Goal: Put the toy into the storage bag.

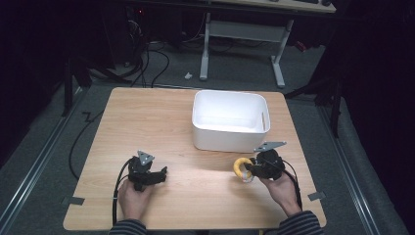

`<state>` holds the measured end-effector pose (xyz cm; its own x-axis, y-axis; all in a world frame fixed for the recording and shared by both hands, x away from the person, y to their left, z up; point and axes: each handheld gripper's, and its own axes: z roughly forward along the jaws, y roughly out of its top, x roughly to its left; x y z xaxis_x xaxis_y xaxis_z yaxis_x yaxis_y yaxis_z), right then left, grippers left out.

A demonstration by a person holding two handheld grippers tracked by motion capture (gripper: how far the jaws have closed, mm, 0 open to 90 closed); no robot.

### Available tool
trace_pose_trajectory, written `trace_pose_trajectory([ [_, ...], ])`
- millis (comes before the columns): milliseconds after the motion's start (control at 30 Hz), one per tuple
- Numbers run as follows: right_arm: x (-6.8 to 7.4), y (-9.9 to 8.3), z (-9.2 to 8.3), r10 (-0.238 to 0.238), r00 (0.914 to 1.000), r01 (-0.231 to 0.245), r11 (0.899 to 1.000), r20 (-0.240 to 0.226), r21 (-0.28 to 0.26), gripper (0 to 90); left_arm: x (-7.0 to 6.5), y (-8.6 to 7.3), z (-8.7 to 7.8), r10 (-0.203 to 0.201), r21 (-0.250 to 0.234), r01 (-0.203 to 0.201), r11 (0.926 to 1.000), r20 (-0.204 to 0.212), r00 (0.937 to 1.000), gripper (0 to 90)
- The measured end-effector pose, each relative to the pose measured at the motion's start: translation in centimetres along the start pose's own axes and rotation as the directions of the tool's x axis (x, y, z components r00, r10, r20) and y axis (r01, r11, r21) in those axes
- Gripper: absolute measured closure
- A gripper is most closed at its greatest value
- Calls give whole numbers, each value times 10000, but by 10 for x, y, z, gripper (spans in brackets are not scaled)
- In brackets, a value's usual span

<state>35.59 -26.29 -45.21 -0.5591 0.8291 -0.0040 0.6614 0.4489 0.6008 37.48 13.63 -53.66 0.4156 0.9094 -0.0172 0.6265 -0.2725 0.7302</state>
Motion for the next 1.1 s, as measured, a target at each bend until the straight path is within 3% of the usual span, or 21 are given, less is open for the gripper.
trace_pose_trajectory([
  [400, -20, -11, -24, 559, 9984, -557, 9979, 75, -318, 669, 0, 0, 0, -11, -6, 11, 10000, -14, 10000, 168],
  [833, -28, -10, -49, 397, 9981, -379, 9986, 472, -382, 669, 0, 0, 0, -10, -6, 10, 10000, -14, 10000, 168],
  [1100, -27, -3, -64, 310, 9980, -268, 9968, 557, -752, 669, 0, 0, 0, -8, -6, 8, 10000, -14, 10000, 168],
])
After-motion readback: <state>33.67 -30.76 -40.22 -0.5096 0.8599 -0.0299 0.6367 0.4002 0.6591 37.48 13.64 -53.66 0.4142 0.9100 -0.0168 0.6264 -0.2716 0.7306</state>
